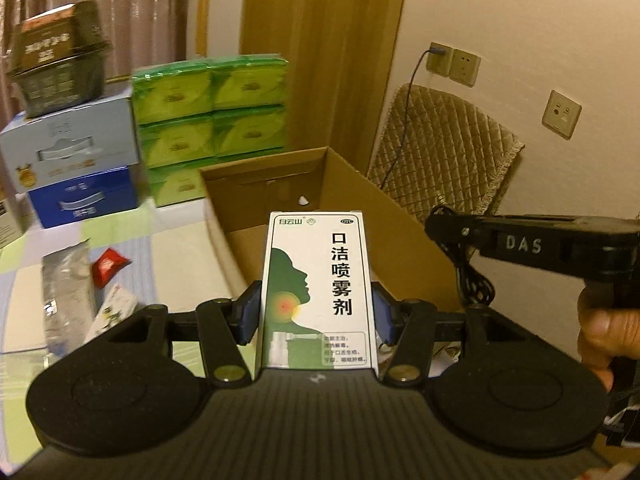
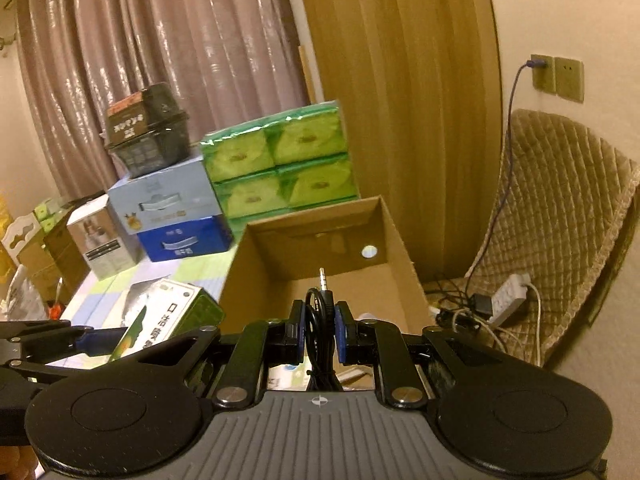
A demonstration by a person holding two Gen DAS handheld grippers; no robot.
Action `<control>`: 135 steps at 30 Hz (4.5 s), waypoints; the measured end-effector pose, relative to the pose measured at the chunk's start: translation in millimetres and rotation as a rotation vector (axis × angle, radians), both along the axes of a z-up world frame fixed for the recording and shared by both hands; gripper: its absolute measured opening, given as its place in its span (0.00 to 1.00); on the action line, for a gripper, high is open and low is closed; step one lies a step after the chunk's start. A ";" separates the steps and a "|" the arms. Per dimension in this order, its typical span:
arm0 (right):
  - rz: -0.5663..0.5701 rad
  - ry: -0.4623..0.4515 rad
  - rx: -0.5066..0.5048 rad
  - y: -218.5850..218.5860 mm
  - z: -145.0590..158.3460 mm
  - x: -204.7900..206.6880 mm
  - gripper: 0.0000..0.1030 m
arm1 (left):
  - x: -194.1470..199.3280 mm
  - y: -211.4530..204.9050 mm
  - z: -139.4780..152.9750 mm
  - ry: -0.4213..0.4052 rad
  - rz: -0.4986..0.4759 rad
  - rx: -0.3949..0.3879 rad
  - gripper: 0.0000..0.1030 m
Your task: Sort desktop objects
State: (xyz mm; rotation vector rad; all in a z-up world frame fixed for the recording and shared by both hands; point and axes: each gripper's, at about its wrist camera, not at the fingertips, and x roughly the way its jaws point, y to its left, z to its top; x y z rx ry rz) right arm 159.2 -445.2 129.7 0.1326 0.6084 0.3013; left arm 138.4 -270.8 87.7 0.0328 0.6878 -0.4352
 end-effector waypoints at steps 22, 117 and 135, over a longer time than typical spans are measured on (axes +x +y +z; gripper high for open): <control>-0.006 0.074 0.017 -15.5 -42.0 52.7 0.11 | 56.5 -25.8 -44.9 0.070 -0.017 0.006 0.49; 0.305 0.119 0.031 212.6 -43.6 -68.2 0.98 | -101.6 291.2 -57.0 0.074 0.433 0.082 0.99; 0.252 0.235 0.045 243.1 -121.7 24.0 0.98 | -7.8 290.9 -122.8 0.117 0.381 0.101 0.99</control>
